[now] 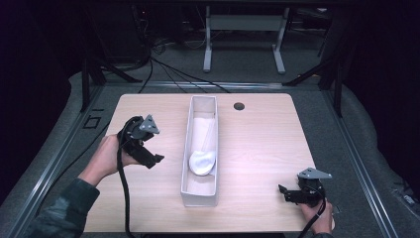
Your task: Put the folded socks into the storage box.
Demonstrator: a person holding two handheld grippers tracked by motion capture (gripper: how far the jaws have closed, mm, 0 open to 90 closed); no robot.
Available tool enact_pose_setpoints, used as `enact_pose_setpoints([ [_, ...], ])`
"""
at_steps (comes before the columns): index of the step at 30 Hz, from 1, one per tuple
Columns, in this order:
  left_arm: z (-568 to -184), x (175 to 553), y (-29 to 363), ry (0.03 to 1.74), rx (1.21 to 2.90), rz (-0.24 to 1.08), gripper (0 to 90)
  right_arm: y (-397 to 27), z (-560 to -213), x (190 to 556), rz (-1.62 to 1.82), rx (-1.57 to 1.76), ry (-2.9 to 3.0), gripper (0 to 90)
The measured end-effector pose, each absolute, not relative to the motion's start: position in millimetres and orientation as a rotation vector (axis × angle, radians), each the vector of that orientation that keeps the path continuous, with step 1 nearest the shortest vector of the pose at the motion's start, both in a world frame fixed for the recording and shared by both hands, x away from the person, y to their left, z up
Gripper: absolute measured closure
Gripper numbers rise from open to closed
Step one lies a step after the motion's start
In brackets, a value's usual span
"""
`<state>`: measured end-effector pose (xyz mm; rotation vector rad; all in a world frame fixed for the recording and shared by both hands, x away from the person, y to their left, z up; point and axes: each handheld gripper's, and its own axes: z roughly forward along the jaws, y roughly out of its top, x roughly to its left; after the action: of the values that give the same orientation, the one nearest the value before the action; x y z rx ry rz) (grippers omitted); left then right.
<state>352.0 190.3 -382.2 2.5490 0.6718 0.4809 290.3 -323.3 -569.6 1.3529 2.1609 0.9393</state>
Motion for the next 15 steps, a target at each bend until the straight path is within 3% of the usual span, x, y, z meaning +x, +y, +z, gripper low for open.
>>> enact_pose_setpoints([
  [15,-429.5,342.2,235.7,0.827,2.509,0.438,0.1,-323.3,-569.6,290.2,0.940,1.353,2.161,11.7],
])
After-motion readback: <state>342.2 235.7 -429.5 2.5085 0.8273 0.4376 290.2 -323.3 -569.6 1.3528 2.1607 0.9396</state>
